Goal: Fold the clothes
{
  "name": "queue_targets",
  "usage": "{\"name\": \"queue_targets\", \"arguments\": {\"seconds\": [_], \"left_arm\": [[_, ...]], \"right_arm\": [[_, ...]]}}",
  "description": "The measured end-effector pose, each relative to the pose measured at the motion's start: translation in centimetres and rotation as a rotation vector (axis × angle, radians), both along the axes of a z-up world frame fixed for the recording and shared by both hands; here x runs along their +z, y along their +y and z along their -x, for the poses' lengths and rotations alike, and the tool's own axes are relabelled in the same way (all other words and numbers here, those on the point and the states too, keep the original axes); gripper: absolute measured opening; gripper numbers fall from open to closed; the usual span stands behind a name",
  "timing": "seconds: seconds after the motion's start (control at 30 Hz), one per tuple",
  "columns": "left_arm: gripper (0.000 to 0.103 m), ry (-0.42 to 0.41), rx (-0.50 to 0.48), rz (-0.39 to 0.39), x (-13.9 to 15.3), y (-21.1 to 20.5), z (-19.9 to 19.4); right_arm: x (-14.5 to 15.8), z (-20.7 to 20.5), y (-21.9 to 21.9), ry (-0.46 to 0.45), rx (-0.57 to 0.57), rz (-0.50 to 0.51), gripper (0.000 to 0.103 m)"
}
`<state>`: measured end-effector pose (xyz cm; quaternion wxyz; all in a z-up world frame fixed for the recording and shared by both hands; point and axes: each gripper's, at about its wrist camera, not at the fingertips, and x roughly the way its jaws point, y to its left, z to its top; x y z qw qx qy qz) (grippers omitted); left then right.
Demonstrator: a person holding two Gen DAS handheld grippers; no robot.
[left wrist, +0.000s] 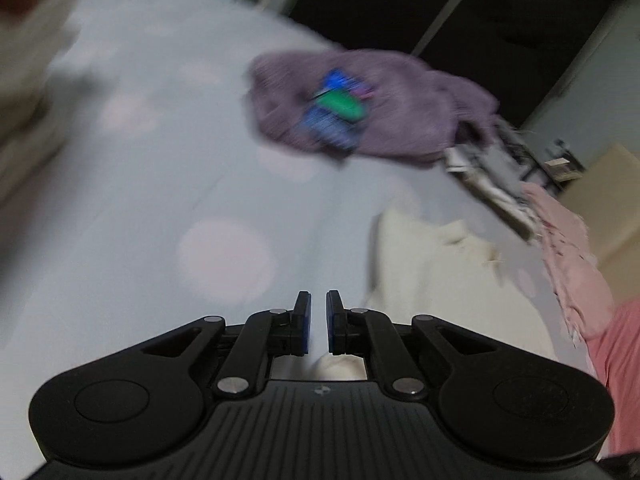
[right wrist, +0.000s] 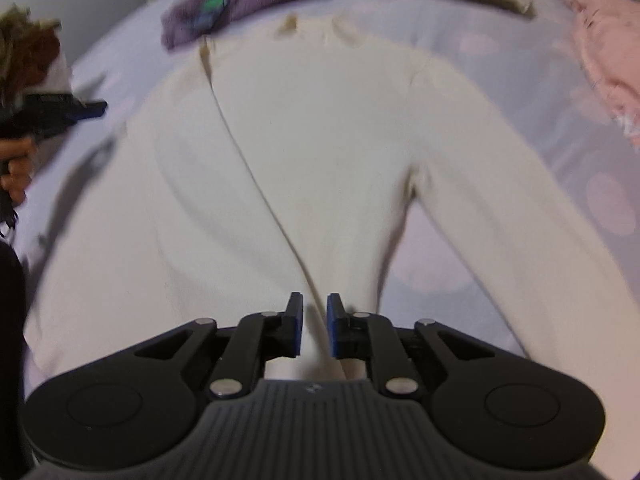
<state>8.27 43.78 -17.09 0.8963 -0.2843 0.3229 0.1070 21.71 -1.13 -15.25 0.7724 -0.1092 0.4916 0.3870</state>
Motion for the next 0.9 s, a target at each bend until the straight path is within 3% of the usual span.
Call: {"name": "queue_targets", "arguments": {"seconds": [0.07,0.23,0.37,0.4,0.53,0.63,0.7,0.9], "left_arm": [[0.010,-0.036,-0.079,-0.031,0.7,-1.4,-1.3],[0.012,-0.055,-0.181,0.036,-0.6,-3.9,-5.1],[0.010,0.084,-0.127,-0.030,-3.4,-4.1,-7.3],[0.000,0.093,-0.111,-0.031,-3.8,-3.8,-7.3],[0.000,0.084,-0.034,-0.008,-3.9,-2.4,-7.1],[0.002,0.095,0.033,-0.007,-3.0,-2.2,-6.6],[0.010,0.091,0.058,0.008,-2.4,-2.3,-5.6],[0.010,0.040,-0.075,0.060,-1.4,-5.7,-3.1]], "right_arm": [[0.8,1.0,0.6,-0.024,-0.009,-0.039,0.016],[0.3,3.9,4.0,-0.034,-0.042,-0.023,0.019],[-1.6,5.5,5.1,0.039,-0.153,0.035,0.023],[-2.1,5.8,4.8,0.076,-0.183,0.052,0.027],[-2.7,7.1,3.4,0.177,-0.252,0.086,0.029],[-1.5,7.9,1.6,0.175,-0.273,0.030,0.031],[-0.7,8.4,-0.4,0.168,-0.316,-0.004,0.037],[-0.3,8.7,-6.8,0.138,-0.506,0.047,0.037]]}}
